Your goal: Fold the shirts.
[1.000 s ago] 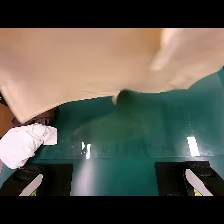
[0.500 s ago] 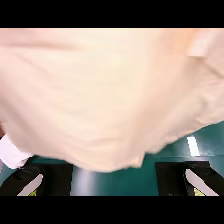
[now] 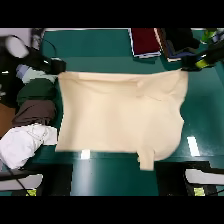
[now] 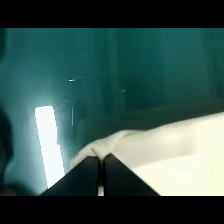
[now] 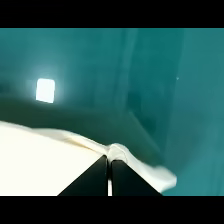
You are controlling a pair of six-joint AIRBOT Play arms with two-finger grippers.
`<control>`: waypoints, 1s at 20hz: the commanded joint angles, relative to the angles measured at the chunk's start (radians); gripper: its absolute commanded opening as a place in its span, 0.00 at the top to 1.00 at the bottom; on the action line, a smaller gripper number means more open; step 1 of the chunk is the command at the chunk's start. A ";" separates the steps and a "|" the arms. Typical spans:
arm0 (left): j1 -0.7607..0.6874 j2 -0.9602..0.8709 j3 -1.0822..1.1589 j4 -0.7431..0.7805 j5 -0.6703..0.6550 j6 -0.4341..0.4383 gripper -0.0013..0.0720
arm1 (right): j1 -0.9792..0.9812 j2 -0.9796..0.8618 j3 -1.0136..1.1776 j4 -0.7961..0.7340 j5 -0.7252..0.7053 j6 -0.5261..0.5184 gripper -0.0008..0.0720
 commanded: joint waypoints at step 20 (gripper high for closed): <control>0.065 -0.232 -0.072 -0.066 0.086 0.166 0.95 | 0.003 -0.034 -0.380 0.060 -0.178 0.020 0.97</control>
